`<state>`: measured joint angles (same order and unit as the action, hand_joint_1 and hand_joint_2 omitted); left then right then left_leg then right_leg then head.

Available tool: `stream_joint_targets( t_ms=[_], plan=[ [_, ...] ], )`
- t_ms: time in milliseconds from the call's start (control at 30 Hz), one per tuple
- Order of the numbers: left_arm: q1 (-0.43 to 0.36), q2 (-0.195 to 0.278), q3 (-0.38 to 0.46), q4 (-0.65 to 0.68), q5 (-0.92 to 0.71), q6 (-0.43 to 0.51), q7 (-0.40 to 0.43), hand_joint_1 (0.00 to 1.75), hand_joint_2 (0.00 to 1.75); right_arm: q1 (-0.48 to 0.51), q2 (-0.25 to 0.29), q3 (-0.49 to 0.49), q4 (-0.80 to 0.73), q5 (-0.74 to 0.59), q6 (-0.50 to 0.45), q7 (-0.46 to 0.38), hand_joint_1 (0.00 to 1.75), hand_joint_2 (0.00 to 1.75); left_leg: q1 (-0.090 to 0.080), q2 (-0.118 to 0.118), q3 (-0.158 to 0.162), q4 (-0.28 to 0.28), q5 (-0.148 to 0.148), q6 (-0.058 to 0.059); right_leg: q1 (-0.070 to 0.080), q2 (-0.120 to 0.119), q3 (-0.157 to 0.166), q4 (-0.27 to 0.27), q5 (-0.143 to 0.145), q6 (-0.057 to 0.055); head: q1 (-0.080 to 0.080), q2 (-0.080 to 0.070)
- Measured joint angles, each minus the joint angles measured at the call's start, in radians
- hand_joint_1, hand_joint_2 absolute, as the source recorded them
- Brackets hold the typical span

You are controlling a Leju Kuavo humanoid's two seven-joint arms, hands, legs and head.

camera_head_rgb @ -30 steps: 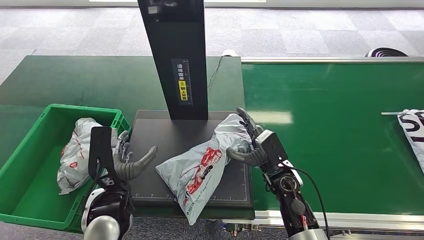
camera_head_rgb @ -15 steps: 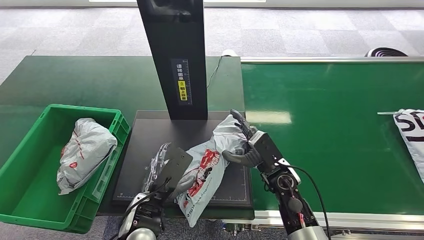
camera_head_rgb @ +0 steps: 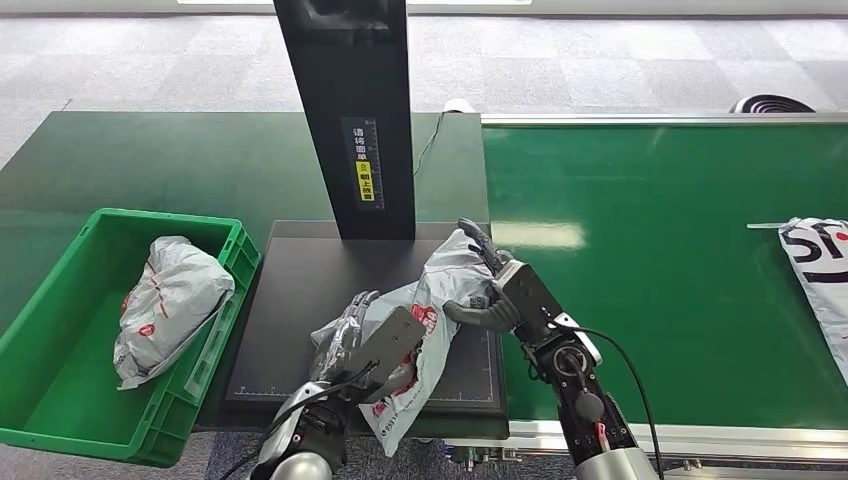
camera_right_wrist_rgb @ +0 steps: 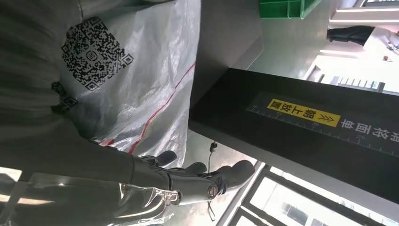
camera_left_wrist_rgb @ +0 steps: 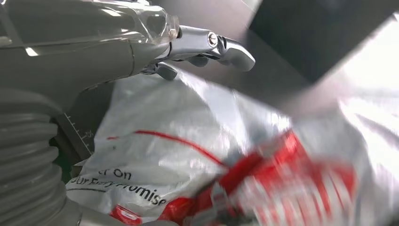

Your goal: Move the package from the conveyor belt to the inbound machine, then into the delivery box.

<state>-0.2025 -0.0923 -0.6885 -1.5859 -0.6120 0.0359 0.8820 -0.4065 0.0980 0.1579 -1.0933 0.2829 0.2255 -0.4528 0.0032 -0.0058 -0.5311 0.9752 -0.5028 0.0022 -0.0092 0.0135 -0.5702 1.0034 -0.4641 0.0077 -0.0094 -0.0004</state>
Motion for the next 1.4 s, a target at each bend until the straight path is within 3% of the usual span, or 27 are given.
stream_joint_targets(
  t_ms=[167, 500, 533, 633, 667, 1100, 1400],
  plan=[
    [-0.046, 0.0, -0.06, 0.109, -0.02, -0.134, 0.0, 0.0, 1.75, -0.01, -0.001, 0.0, 0.015, 0.006, 0.0, 0.0, 0.0, 1.75, 0.0, 0.0, 0.0, 0.0, 0.0, 0.0, 0.0, 0.0, 0.0, 0.0, 0.0, 0.0, 0.0, 0.0],
    [-0.109, -0.007, -0.097, 0.216, -0.027, -0.153, 0.0, 0.0, 1.75, 0.01, -0.008, -0.004, 0.003, 0.013, -0.004, 0.004, 0.0, 1.75, 0.0, 0.0, 0.003, 0.0, 0.0, 0.0, 0.0, 0.0, 0.003, 0.0, 0.0, 0.0, 0.0, 0.0],
    [-0.11, -0.008, -0.097, 0.22, -0.027, -0.152, 0.0, 0.34, 1.75, 0.014, -0.008, -0.006, -0.001, 0.013, -0.005, 0.005, 0.0, 1.75, 0.0, 0.0, 0.003, 0.0, 0.0, 0.0, 0.0, 0.0, 0.004, 0.0, 0.0, 0.0, 0.0, 0.0],
    [-0.112, -0.009, -0.097, 0.227, -0.027, -0.151, 0.0, 1.63, 1.75, 0.023, -0.008, -0.011, -0.011, 0.014, -0.005, 0.007, 0.0, 1.75, 0.0, 0.0, 0.005, 0.0, 0.0, 0.0, 0.0, 0.0, 0.005, 0.0, 0.0, 0.0, 0.0, 0.0],
    [-0.112, -0.01, -0.097, 0.228, -0.027, -0.149, 0.0, 1.73, 1.75, 0.024, -0.008, -0.013, -0.014, 0.014, -0.005, 0.007, 0.0, 1.75, 0.0, 0.0, 0.005, 0.0, 0.0, 0.0, 0.0, 0.0, 0.005, 0.0, 0.0, 0.0, 0.0, 0.0],
    [-0.074, -0.022, -0.036, 0.186, -0.025, -0.031, -0.005, 1.75, 1.75, 0.063, -0.007, -0.025, -0.064, 0.036, 0.0, 0.021, 0.0, 1.75, 0.0, 0.001, 0.006, 0.0, 0.0, 0.0, 0.0, 0.001, 0.006, 0.0, 0.0, 0.0, 0.0, 0.0],
    [-0.044, -0.026, -0.003, 0.157, -0.021, -0.015, -0.005, 1.75, 1.75, 0.065, -0.006, -0.026, -0.069, 0.039, 0.001, 0.022, 0.0, 1.75, 0.0, 0.001, 0.006, 0.0, -0.001, 0.0, 0.0, 0.001, 0.006, 0.0, 0.0, 0.0, 0.0, 0.0]
  ],
)
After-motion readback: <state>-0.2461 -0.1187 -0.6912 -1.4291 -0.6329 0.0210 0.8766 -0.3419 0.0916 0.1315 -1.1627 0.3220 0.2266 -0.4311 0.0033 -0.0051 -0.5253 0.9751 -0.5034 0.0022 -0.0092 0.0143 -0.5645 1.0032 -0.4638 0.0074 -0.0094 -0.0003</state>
